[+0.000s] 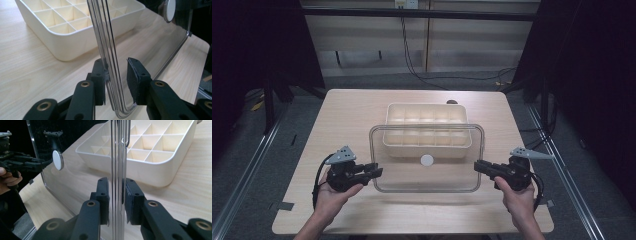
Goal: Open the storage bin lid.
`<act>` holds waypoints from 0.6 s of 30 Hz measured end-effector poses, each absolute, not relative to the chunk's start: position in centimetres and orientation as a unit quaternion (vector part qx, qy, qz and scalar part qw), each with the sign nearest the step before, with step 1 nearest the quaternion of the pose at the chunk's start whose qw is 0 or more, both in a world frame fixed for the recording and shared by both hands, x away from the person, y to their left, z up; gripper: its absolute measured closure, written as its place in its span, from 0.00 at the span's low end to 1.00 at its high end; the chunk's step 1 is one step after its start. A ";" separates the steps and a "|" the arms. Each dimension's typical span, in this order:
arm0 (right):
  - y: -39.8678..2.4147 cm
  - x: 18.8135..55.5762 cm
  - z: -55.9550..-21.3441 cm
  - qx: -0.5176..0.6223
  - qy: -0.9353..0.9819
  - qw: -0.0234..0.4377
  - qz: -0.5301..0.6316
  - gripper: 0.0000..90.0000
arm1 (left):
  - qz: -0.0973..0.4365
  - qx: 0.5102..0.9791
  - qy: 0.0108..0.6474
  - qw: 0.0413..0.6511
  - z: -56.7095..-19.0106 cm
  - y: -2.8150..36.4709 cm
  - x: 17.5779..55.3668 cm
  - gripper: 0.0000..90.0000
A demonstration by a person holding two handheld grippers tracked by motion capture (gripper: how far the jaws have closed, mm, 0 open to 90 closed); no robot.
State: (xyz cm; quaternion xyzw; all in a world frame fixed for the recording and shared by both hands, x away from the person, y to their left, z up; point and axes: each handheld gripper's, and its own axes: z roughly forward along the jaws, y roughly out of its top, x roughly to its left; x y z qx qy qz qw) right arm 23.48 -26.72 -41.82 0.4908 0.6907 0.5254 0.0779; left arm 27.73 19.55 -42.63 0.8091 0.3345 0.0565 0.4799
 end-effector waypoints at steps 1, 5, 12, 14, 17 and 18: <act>-26.7 23.5 -41.8 0.491 0.691 0.078 0.525 0.84 | 0.056 0.809 0.335 0.480 -42.6 19.6 27.7 0.77; -26.7 22.9 -41.9 0.490 0.693 0.073 0.524 0.84 | 0.050 0.812 0.326 0.482 -42.8 19.8 27.2 0.77; -26.3 22.2 -42.9 0.492 0.702 0.060 0.511 0.84 | 0.036 0.816 0.337 0.468 -43.5 20.1 26.7 0.77; -26.3 22.0 -43.0 0.493 0.704 0.054 0.508 0.84 | 0.029 0.820 0.329 0.468 -43.5 20.3 26.7 0.77; -26.3 21.9 -43.2 0.496 0.703 0.050 0.508 0.84 | 0.030 0.823 0.323 0.466 -43.5 20.2 26.6 0.77; -26.4 21.7 -43.5 0.498 0.702 0.054 0.507 0.84 | 0.029 0.824 0.323 0.465 -43.7 20.1 26.4 0.77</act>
